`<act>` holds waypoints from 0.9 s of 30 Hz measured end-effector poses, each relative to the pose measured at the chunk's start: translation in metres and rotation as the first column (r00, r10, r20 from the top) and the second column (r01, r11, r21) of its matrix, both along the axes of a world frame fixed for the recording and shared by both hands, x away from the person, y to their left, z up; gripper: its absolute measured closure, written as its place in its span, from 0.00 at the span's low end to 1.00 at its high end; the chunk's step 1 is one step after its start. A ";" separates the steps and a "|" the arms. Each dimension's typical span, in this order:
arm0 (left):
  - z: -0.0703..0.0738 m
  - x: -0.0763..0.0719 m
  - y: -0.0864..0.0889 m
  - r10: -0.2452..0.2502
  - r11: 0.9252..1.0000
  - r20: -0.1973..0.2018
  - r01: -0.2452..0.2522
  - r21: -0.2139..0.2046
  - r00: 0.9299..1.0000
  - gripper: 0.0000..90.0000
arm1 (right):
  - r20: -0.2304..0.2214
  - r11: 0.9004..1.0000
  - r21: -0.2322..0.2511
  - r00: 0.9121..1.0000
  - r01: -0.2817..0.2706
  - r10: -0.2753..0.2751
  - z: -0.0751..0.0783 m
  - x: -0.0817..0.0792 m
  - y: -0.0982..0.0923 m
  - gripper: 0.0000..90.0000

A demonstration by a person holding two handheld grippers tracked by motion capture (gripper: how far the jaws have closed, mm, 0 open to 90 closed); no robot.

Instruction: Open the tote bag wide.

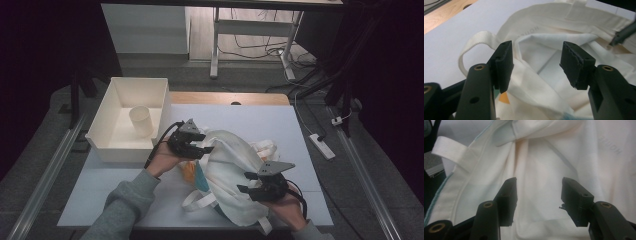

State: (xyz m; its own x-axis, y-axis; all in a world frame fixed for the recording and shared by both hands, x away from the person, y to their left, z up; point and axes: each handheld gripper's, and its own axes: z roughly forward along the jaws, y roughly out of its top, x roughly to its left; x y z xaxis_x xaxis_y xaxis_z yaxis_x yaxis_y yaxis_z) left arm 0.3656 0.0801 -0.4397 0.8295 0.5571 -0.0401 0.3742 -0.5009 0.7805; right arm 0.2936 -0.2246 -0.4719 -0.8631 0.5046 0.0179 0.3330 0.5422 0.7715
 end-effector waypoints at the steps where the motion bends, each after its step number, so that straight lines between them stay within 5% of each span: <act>1: 0.001 -0.003 0.001 -0.006 1.000 0.004 0.006 0.005 1.000 0.47 | 0.001 1.000 0.003 1.000 0.007 -0.007 0.000 0.000 -0.001 0.52; 12: 0.011 -0.023 0.025 0.017 1.000 0.020 -0.017 -0.011 1.000 0.41 | 0.066 0.996 0.049 0.995 0.069 -0.072 0.010 0.007 -0.019 0.53; 27: 0.016 -0.038 0.062 0.096 0.994 0.027 -0.095 -0.045 0.995 0.34 | 0.084 0.981 0.095 0.981 0.167 -0.175 0.019 0.019 -0.043 0.53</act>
State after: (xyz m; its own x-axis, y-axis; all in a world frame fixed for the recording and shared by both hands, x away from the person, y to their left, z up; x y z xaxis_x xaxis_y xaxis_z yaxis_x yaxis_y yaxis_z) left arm 0.3272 0.1419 -0.4234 0.7737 0.6320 -0.0430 0.3957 -0.4291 0.8120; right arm 0.3123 -0.2675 -0.4527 -0.7641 0.6451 -0.0069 0.3404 0.4123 0.8450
